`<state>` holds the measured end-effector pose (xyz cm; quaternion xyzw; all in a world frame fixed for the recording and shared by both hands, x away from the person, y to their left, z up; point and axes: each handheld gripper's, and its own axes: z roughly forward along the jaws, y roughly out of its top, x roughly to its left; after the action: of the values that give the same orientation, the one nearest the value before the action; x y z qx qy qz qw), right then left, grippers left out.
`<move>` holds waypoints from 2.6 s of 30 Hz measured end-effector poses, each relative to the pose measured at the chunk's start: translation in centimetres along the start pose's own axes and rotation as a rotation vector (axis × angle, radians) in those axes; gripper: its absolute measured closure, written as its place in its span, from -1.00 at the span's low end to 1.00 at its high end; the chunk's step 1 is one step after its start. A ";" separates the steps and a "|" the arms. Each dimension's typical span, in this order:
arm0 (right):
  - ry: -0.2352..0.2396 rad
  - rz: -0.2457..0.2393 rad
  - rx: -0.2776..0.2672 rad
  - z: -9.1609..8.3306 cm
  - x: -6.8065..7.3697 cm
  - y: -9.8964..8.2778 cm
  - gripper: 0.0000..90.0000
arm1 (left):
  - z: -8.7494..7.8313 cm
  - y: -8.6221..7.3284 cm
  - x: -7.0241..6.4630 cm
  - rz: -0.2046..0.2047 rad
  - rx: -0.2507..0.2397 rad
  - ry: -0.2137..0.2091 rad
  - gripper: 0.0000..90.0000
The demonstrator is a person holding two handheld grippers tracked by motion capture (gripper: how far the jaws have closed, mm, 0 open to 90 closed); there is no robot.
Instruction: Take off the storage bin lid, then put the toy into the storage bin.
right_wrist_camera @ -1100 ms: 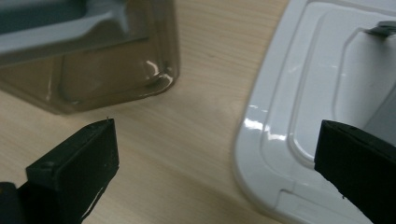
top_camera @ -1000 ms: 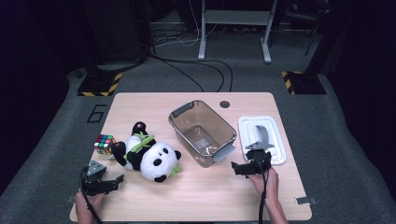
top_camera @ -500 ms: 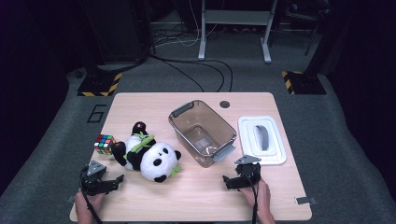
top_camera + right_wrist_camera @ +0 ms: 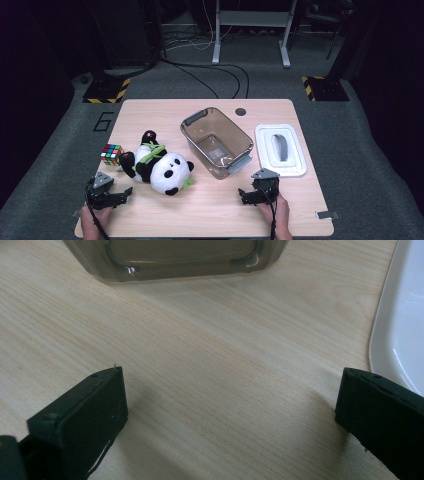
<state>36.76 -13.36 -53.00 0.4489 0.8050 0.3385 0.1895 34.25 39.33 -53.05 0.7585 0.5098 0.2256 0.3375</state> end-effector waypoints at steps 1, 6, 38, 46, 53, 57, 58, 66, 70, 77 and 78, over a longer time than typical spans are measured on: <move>0.000 0.000 0.000 0.0 0.0 0.0 -1.00 | 0.0 0.0 0.0 0.000 0.000 0.000 -0.69; 0.000 0.000 0.001 0.0 0.0 0.0 -1.00 | 0.0 0.0 0.0 -0.001 0.001 0.001 -0.69; 0.050 -0.052 0.007 -0.4 -0.6 -0.3 -1.00 | -0.7 0.3 -0.5 -0.064 0.061 0.048 -0.74; 0.056 -0.068 0.008 -0.4 -0.7 -0.3 -1.00 | -3.1 1.5 -0.8 -0.090 0.048 -0.001 -0.85; 0.068 -0.078 0.010 -0.5 -0.8 -0.4 -1.00 | -4.5 3.7 -1.1 -0.082 0.005 -0.021 -0.88; 0.068 -0.078 0.010 -0.5 -0.8 -0.4 -1.00 | -5.1 5.2 -1.3 -0.067 -0.014 -0.026 -0.90; 0.068 -0.078 0.010 -0.5 -0.8 -0.4 -1.00 | -5.2 5.5 -1.4 -0.065 -0.021 -0.026 -0.90; 0.069 -0.081 0.009 -0.5 -0.9 -0.4 -1.00 | -6.1 8.4 -2.3 -0.029 -0.051 -0.040 -0.91; 0.069 -0.080 0.008 -0.5 -0.9 -0.4 -1.00 | -6.0 9.7 -2.8 -0.014 -0.060 -0.053 -0.92; 0.070 -0.084 0.007 -0.4 -0.9 -0.4 -1.00 | -5.8 11.3 -3.7 0.005 -0.075 -0.064 -0.93; 0.070 -0.085 0.007 -0.4 -0.9 -0.4 -1.00 | -5.7 11.6 -3.8 0.014 -0.076 -0.064 -0.93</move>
<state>36.73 -14.45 -52.96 0.4030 0.8305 0.3429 0.1740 36.10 34.54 -40.64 0.7554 0.4846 0.2228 0.3807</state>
